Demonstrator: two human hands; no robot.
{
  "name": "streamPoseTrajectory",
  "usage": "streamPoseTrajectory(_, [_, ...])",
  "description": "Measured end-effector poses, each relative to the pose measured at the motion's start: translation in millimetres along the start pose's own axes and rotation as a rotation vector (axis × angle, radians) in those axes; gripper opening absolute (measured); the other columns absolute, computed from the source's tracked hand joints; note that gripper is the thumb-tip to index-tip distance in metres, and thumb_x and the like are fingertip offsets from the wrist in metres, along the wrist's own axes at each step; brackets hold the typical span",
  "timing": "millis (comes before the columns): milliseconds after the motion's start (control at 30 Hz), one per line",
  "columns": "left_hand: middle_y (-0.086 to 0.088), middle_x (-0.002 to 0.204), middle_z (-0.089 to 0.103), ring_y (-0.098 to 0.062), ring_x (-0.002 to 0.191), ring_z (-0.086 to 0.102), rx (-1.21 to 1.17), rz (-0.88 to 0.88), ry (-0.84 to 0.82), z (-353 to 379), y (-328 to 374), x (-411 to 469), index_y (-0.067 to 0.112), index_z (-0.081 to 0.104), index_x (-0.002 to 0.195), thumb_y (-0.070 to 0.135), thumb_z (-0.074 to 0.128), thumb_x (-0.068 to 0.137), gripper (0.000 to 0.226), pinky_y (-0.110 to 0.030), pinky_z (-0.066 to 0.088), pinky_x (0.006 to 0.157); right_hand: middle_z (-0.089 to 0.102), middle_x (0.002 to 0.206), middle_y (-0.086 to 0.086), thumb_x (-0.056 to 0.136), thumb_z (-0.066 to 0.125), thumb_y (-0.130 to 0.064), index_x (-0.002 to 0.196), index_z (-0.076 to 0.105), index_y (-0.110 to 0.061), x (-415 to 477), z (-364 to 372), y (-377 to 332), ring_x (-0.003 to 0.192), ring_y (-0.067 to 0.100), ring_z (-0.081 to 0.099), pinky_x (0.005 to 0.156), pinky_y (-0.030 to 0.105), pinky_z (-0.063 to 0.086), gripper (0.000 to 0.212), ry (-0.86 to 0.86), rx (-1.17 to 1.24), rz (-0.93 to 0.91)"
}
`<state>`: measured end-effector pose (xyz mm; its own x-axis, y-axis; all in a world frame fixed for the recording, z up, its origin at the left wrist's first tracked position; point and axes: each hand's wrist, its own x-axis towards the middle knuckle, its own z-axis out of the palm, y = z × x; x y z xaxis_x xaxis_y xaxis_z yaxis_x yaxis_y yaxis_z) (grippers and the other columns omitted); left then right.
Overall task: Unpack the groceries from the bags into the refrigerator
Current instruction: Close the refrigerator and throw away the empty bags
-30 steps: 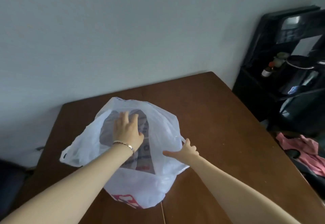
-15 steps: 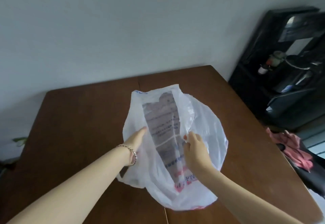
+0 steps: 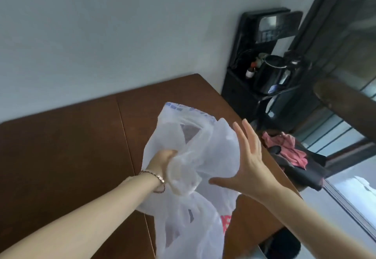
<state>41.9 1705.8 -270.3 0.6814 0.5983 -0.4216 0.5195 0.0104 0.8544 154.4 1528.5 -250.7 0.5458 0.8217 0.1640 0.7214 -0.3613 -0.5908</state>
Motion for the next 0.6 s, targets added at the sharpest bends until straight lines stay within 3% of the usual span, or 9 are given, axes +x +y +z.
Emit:
streamPoseTrajectory(67, [-0.001, 0.071, 0.054, -0.018, 0.074, 0.051, 0.273, 0.075, -0.116, 15.5, 5.1, -5.7, 0.013, 0.055, 0.065, 0.018, 0.057, 0.084, 0.019, -0.025, 0.042, 0.068, -0.022, 0.152, -0.007, 0.047, 0.069, -0.075, 0.138, -0.026, -0.047, 5.7, -2.6, 17.1, 0.141, 0.016, -0.025, 0.110, 0.043, -0.011, 0.135, 0.013, -0.233, -0.141])
streamPoseTrajectory(167, [0.001, 0.091, 0.062, -0.016, 0.088, 0.057, 0.676, 0.498, -0.255, 32.8, 16.0, -19.8, 0.005, 0.070, 0.086, -0.009, 0.047, 0.086, 0.027, -0.021, 0.044, 0.078, -0.009, 0.157, 0.007, 0.049, 0.073, -0.074, 0.149, -0.005, -0.036, 16.6, 9.4, 33.7, 0.143, 0.033, -0.015, 0.110, 0.060, -0.005, 0.132, -0.063, -0.437, -0.223])
streamPoseTrajectory(267, [0.000, 0.068, 0.048, -0.013, 0.057, 0.042, 0.777, 0.836, -0.322, 41.2, 22.7, -34.0, 0.000, 0.056, 0.055, -0.023, 0.041, 0.057, 0.027, -0.012, 0.031, 0.052, 0.050, 0.135, 0.014, 0.062, 0.079, -0.036, 0.122, 0.056, -0.020, 16.4, 22.9, 33.7, 0.128, 0.036, 0.044, 0.101, 0.061, 0.036, 0.066, -0.219, -0.365, -0.189])
streamPoseTrajectory(300, [-0.003, 0.067, 0.051, -0.016, 0.058, 0.044, 0.794, 0.883, -0.319, 41.9, 24.3, -35.6, 0.001, 0.055, 0.054, -0.019, 0.043, 0.056, 0.023, -0.014, 0.033, 0.054, 0.063, 0.112, 0.012, 0.065, 0.074, -0.021, 0.103, 0.063, -0.013, 14.4, 25.6, 33.3, 0.106, 0.033, 0.060, 0.086, 0.047, 0.050, 0.040, -0.205, -0.323, -0.137])
streamPoseTrajectory(367, [-0.008, 0.096, 0.062, -0.025, 0.086, 0.056, 0.848, 0.913, -0.295, 38.8, 23.9, -38.6, 0.006, 0.066, 0.071, 0.004, 0.050, 0.072, 0.016, -0.026, 0.042, 0.075, 0.062, 0.101, 0.009, 0.078, 0.059, -0.008, 0.093, 0.061, -0.008, 5.5, 26.6, 35.0, 0.093, 0.029, 0.060, 0.074, 0.033, 0.044, 0.016, -0.231, -0.317, -0.072])
streamPoseTrajectory(433, [-0.003, 0.148, 0.029, -0.033, 0.137, 0.019, 1.057, 0.804, -0.150, 33.8, 26.7, -47.5, 0.024, 0.068, 0.095, 0.053, 0.046, 0.078, 0.040, -0.046, 0.020, 0.109, 0.056, 0.105, 0.008, 0.080, 0.054, 0.001, 0.094, 0.063, -0.006, -1.7, 28.3, 42.6, 0.091, 0.028, 0.058, 0.072, 0.031, 0.042, 0.018, -0.187, -0.243, -0.017])
streamPoseTrajectory(500, [0.007, 0.151, -0.031, -0.030, 0.135, -0.035, 1.267, 0.671, -0.110, 31.6, 30.8, -51.9, 0.038, 0.051, 0.118, 0.083, 0.040, 0.065, 0.070, -0.058, -0.016, 0.110, 0.050, 0.102, 0.003, 0.076, 0.055, 0.010, 0.094, 0.065, -0.005, -3.5, 28.0, 37.3, 0.083, 0.021, 0.053, 0.066, 0.021, 0.042, 0.026, -0.096, -0.040, 0.073])
streamPoseTrajectory(567, [0.002, 0.142, -0.047, -0.037, 0.129, -0.044, 1.399, 0.625, -0.077, 38.6, 29.6, -49.1, 0.041, 0.028, 0.128, 0.082, 0.048, 0.064, 0.078, -0.063, -0.017, 0.106, 0.045, 0.089, -0.001, 0.079, 0.051, 0.013, 0.087, 0.062, -0.007, -2.0, 23.8, 19.8, 0.074, 0.014, 0.044, 0.061, 0.016, 0.034, 0.024, -0.019, 0.290, 0.176])
streamPoseTrajectory(600, [-0.006, 0.148, -0.037, -0.042, 0.135, -0.032, 1.385, 0.663, -0.045, 42.3, 24.1, -45.3, 0.038, 0.021, 0.129, 0.077, 0.052, 0.066, 0.080, -0.065, -0.006, 0.109, 0.046, 0.080, -0.002, 0.081, 0.048, 0.012, 0.080, 0.058, -0.009, -2.6, 19.4, 9.1, 0.068, 0.012, 0.044, 0.059, 0.018, 0.035, 0.023, 0.004, 0.432, 0.216])
